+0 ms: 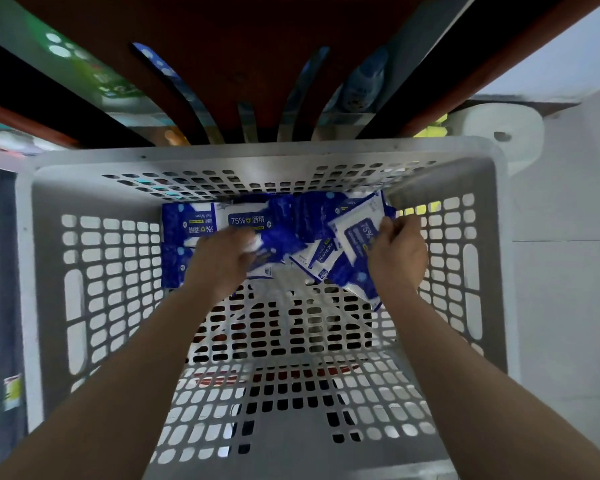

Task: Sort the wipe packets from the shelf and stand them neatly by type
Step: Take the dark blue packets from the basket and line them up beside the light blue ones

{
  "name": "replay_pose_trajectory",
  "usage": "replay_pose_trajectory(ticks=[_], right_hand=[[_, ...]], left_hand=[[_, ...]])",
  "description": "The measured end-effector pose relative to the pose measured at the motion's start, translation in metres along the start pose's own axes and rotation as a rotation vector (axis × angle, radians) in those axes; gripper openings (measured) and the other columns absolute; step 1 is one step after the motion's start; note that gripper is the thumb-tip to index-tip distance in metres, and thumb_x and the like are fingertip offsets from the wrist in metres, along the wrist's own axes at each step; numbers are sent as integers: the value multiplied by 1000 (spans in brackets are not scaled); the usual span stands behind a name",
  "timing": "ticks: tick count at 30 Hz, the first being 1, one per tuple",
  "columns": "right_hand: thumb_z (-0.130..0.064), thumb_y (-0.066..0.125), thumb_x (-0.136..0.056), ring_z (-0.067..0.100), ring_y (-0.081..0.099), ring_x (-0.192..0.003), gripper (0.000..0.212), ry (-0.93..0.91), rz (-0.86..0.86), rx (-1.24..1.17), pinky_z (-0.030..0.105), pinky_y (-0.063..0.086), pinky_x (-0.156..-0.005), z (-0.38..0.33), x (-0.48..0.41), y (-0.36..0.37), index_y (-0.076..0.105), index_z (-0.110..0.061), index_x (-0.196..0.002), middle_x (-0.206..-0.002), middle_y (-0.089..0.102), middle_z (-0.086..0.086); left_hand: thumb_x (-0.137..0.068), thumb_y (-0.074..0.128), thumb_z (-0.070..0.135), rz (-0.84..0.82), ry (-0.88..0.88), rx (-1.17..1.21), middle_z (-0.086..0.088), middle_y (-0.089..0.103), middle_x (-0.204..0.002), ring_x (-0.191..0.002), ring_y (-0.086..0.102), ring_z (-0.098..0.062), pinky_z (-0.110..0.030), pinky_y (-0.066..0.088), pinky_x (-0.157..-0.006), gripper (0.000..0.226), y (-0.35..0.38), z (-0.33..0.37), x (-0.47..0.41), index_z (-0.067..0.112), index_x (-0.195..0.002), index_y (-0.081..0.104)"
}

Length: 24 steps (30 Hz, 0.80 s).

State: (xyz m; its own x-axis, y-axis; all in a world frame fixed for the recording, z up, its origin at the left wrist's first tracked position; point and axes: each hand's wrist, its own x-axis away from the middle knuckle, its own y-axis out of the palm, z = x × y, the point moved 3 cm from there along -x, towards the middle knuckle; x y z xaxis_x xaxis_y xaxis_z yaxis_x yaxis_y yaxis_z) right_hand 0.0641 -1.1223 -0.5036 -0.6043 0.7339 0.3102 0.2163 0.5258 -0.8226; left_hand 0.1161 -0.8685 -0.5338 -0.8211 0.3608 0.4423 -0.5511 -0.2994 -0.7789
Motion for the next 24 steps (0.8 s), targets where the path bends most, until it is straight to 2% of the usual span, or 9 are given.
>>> replay_pose_trajectory(ticks=[3,5,7,9,11,14,17,21,24], right_hand=[[-32,42,-101,15,53,-71,21,408,-58,-348,34,44,-66,1,-2,16,45,-11,-103,-81,52,-1],[-36,51,-96,15,58,-81,31,620,-133,-527,34,51,-73,1,0,30,47,-9,-110,-95,59,2],[-33,67,-87,22,62,-97,43,753,-223,-681,43,55,-85,4,2,42,51,-12,-121,-112,63,5],[-27,75,-81,27,63,-101,35,838,-297,-765,50,55,-85,5,2,48,56,-16,-108,-113,63,7],[-24,77,-79,27,62,-102,36,867,-322,-797,49,55,-87,2,2,49,57,-16,-108,-115,63,6],[-28,76,-80,21,57,-104,58,832,-234,-736,39,54,-87,0,1,54,49,-14,-130,-121,57,3],[-30,77,-77,23,54,-109,75,785,-123,-665,41,53,-88,-7,2,57,37,-16,-139,-133,49,6],[-23,79,-73,20,55,-97,67,793,-47,-700,34,50,-72,-11,1,55,43,-22,-130,-129,51,5],[-22,84,-68,21,63,-93,56,814,-48,-728,36,57,-74,-9,-1,54,52,-22,-114,-117,60,4]], left_hand=[[-87,63,9,130,18,-97,-14,57,-118,-108,56,-35,-49,43,-92,28,-8,0,-20,10,-115,61],[-88,65,20,62,-59,-139,-11,47,-137,-125,45,-33,-50,35,-102,46,-3,-1,-28,14,-131,50],[-87,66,30,22,-96,-198,-10,39,-145,-134,36,-30,-49,30,-107,61,3,-3,-32,15,-140,40],[-86,66,39,23,-121,-260,-11,36,-147,-137,30,-30,-50,29,-108,70,5,-5,-32,12,-142,35],[-83,66,48,36,-143,-311,-11,39,-144,-134,31,-31,-49,28,-106,73,3,-6,-31,11,-139,38],[-77,65,59,27,-181,-371,-12,46,-131,-124,36,-32,-47,27,-102,71,-2,-6,-28,13,-129,51],[-79,64,57,17,-192,-327,-12,53,-120,-117,45,-32,-47,33,-99,64,-2,-6,-21,11,-122,53],[-84,65,47,-9,-220,-171,-8,63,-103,-97,61,-29,-44,38,-96,48,2,-6,-12,11,-111,49],[-83,65,49,-20,-232,-92,-7,66,-98,-90,63,-27,-42,44,-89,46,2,-5,-8,13,-106,49]])
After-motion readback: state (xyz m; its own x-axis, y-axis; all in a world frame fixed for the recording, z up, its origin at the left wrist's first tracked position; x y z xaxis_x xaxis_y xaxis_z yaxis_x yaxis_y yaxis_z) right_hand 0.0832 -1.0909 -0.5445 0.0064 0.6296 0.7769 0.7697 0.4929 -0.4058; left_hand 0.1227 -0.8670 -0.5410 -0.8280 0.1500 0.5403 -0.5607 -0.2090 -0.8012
